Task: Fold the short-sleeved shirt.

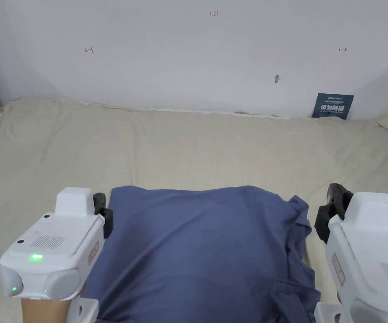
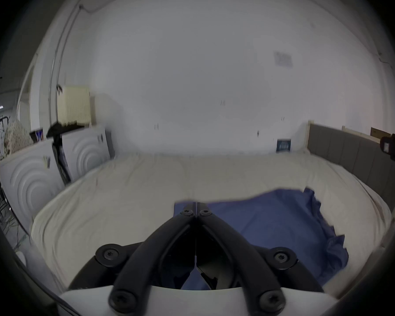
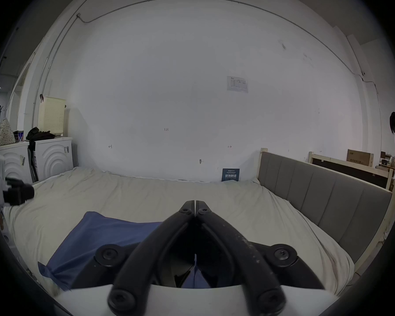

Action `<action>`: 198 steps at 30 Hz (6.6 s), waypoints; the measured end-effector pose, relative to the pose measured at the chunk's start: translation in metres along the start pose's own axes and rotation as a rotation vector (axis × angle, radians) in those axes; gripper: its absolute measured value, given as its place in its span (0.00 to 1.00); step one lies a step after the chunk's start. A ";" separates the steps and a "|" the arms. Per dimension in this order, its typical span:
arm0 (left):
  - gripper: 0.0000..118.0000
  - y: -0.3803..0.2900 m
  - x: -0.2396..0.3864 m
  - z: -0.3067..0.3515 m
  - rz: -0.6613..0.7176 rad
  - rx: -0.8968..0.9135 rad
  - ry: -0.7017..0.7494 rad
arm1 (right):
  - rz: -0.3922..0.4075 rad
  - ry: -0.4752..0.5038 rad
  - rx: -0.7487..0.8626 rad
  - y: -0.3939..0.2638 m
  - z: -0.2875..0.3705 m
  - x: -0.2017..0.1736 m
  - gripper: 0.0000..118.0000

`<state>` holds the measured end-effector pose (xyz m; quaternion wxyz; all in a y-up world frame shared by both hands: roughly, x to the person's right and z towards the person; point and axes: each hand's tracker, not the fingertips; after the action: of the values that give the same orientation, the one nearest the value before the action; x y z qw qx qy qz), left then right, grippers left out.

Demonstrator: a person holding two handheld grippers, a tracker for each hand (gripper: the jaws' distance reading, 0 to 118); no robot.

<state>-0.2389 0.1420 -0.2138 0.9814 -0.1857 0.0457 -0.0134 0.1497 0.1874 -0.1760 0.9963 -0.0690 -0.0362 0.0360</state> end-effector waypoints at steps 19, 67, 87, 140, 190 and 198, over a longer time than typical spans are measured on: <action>0.94 -0.160 -0.068 -0.021 0.092 -0.561 0.019 | -0.026 0.004 -0.172 -0.048 -0.013 0.013 0.01; 0.07 -0.045 -0.036 -0.143 0.087 -0.320 -0.020 | -0.030 0.077 -0.491 -0.105 -0.156 0.002 0.04; 0.94 -0.055 -0.022 -0.229 0.082 -0.510 -0.004 | -0.128 0.039 -0.736 -0.153 -0.227 -0.009 0.73; 0.82 -0.082 -0.040 -0.206 0.091 -0.662 -0.011 | 0.033 -0.015 -0.220 -0.051 -0.083 0.010 0.01; 0.31 -0.148 -0.074 -0.055 0.170 -0.701 0.051 | -0.183 0.025 -0.872 -0.205 -0.032 0.034 0.30; 0.98 -0.042 -0.039 -0.006 0.160 -0.255 -0.017 | -0.117 0.053 -0.431 -0.083 -0.027 0.030 0.95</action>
<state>-0.2789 0.1026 -0.2010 0.9482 -0.3047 0.0535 0.0722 0.1875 0.1045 -0.1894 0.9596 -0.2789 -0.0208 -0.0324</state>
